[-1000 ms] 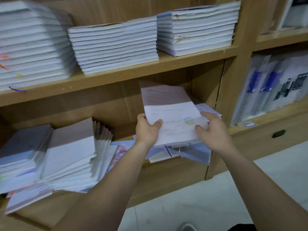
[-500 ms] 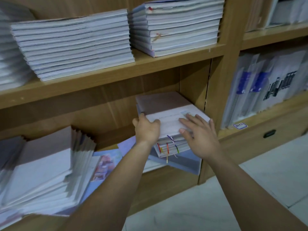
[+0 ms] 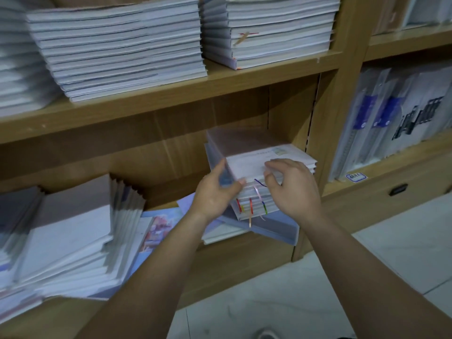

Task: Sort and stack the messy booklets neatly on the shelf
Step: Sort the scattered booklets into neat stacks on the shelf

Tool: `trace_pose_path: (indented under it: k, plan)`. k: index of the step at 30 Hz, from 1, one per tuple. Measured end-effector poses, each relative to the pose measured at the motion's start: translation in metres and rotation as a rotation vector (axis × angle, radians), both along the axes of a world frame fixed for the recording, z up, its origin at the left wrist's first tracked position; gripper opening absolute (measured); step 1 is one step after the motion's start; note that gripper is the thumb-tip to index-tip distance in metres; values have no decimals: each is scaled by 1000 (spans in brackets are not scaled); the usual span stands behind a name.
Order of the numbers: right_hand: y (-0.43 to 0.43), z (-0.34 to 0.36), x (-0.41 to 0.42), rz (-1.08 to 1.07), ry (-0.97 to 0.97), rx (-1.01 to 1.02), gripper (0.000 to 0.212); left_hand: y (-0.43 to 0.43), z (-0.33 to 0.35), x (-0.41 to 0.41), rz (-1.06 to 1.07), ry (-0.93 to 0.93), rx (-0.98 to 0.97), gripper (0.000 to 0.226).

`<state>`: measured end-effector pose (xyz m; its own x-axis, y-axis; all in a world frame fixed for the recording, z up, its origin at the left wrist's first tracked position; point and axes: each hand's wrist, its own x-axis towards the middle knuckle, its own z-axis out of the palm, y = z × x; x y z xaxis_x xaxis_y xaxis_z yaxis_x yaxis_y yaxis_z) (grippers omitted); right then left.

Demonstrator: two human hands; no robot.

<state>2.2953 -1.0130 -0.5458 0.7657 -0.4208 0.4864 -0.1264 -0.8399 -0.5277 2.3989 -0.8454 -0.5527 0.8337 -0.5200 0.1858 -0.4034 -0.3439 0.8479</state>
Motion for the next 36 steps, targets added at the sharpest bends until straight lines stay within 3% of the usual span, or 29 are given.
trace_pose_path:
  k: [2, 5, 8, 12, 15, 22, 32, 36]
  plan:
    - [5, 1, -3, 33, 5, 17, 35, 28, -11, -3, 81, -1, -38, 54]
    - [6, -4, -14, 57, 10, 59, 34, 64, -49, -15, 207, -2, 135, 33]
    - [-10, -23, -28, -28, 50, 148, 26, 73, -75, -38, 193, -14, 248, 31]
    - [-35, -51, -52, -66, 441, 341, 22, 44, -69, -63, 113, -294, 186, 28]
    - [-27, -66, -66, 14, 696, 410, 42, 20, -56, -61, 189, -365, 235, 16]
    - [-19, -93, -54, 11, 470, 697, 37, 7, -72, -47, 324, -229, 392, 28]
    - [4, -89, -70, 29, 386, 744, 36, 1, -63, -37, 374, -259, 541, 40]
    - [25, -90, -93, 15, 379, 735, 41, 2, -61, -31, 374, -182, 533, 42]
